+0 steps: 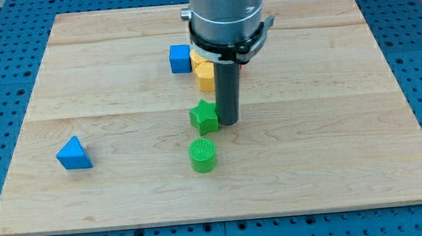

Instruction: Keep green star in between blue blocks

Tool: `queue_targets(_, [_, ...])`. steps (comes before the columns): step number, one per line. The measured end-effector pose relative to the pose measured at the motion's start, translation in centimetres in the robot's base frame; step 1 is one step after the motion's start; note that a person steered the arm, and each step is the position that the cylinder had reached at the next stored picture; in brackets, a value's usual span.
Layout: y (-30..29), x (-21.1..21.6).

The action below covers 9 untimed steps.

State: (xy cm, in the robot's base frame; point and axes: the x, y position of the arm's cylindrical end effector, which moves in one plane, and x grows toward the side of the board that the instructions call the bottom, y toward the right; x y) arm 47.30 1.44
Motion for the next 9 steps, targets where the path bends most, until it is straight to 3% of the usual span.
queue_targets(2, [0.3, -0.1])
queue_targets(4, [-8.8, 0.3])
queue_targets(7, [-16.0, 0.4])
queue_targets(9, [-15.8, -4.9])
